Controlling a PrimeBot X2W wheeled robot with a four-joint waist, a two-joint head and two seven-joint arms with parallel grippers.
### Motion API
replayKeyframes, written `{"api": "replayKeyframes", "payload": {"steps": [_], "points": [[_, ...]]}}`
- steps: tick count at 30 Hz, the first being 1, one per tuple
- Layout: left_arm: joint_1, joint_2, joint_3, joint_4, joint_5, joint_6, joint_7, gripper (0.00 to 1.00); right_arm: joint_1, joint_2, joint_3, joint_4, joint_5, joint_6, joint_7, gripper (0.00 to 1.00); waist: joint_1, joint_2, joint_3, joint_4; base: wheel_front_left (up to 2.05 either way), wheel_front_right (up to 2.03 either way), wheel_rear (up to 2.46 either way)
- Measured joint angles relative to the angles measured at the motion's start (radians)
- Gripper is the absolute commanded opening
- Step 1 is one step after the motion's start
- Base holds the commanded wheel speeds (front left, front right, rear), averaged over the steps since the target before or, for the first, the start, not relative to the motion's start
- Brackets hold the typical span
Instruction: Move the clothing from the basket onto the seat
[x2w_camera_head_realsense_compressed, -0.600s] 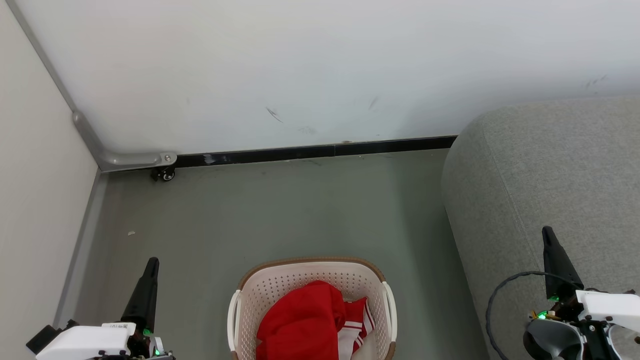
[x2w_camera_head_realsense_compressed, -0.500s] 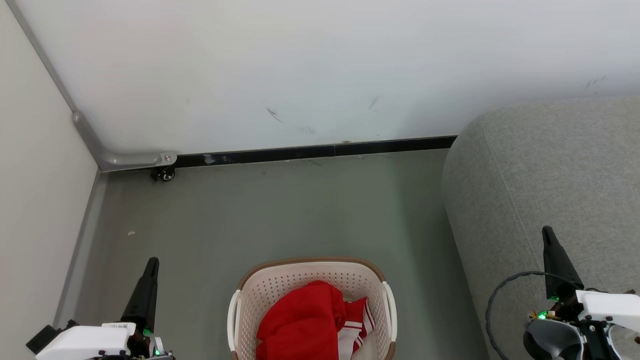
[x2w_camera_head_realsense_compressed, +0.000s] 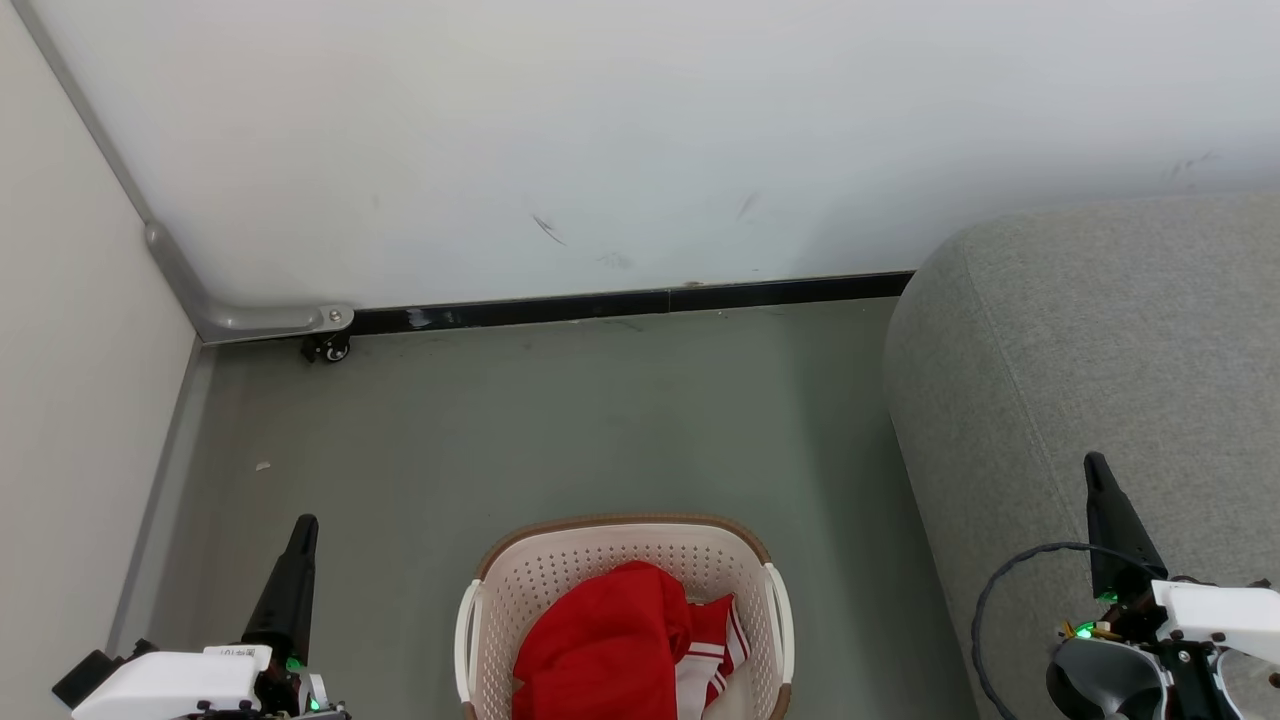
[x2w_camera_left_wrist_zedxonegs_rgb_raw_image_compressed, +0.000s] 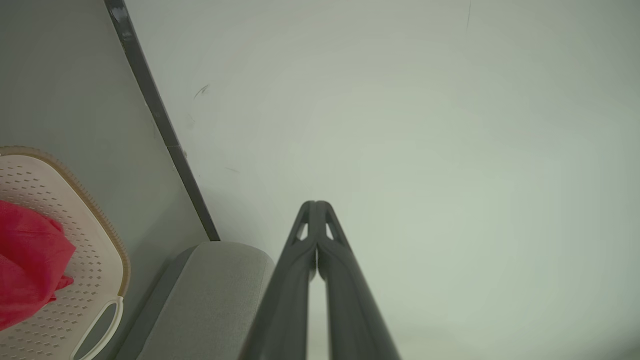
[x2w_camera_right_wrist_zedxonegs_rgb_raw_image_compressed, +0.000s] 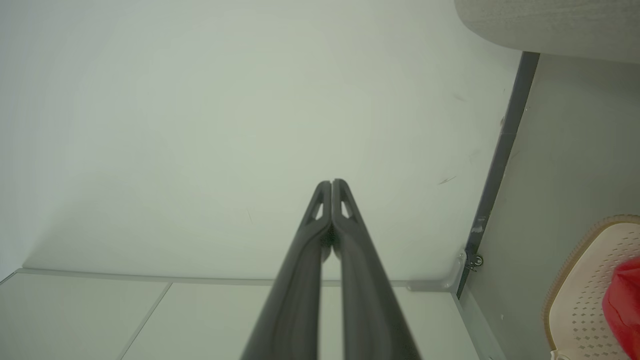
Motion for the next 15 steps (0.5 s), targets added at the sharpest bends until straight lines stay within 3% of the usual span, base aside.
{"api": "replayKeyframes", "payload": {"steps": [15], "points": [[0.0, 0.0, 0.0, 0.0, 0.0, 0.0, 0.0, 0.0, 0.0, 0.0, 0.0, 0.0, 0.0, 0.0, 0.0, 0.0, 0.0, 0.0, 0.0, 0.0, 0.0, 0.0, 0.0]]}}
